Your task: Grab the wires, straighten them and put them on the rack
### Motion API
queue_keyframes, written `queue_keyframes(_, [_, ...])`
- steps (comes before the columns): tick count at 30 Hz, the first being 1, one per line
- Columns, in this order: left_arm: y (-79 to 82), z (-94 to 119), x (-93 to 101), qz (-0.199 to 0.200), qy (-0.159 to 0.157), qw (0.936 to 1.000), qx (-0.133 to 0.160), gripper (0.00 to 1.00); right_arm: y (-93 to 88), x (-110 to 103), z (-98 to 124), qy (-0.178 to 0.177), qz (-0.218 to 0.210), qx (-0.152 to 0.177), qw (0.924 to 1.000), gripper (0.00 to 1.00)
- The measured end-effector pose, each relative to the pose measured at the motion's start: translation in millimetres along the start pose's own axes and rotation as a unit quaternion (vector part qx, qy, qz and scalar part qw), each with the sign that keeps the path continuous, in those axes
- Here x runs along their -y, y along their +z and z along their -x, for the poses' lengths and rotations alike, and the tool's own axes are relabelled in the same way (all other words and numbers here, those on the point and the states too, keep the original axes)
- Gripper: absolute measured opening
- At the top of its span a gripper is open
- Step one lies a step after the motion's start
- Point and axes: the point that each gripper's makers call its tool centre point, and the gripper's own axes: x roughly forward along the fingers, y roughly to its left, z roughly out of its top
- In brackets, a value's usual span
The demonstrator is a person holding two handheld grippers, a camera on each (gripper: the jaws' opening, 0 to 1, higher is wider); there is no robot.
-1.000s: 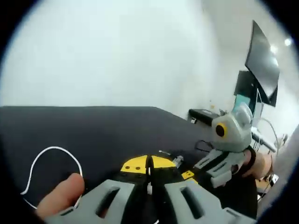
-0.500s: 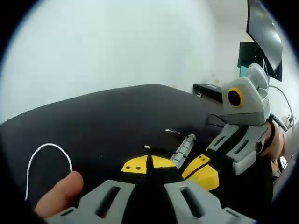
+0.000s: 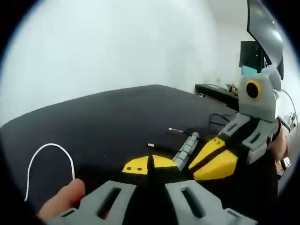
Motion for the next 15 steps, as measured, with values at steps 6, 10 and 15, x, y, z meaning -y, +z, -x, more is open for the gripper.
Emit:
queue_keyframes(6, [-1.2, 0.5, -0.3, 0.014, -0.003, 0.9999, 0.004, 0.03, 5.9, 3.0, -18.2, -0.044, 0.091, -0.078, 0.9918, 0.0])
queue_keyframes(10, [-2.0, 1.0, -2.3, 0.017, -0.004, 0.9997, 0.015, 0.03, 4.1, -4.6, -31.9, -0.036, 0.099, -0.092, 0.9902, 0.0])
queue_keyframes(15, [-6.8, 0.8, -11.2, 0.054, -0.003, 0.9985, 0.012, 0.03, -10.4, 7.8, -34.1, -0.066, 0.125, -0.14, 0.98, 0.0])
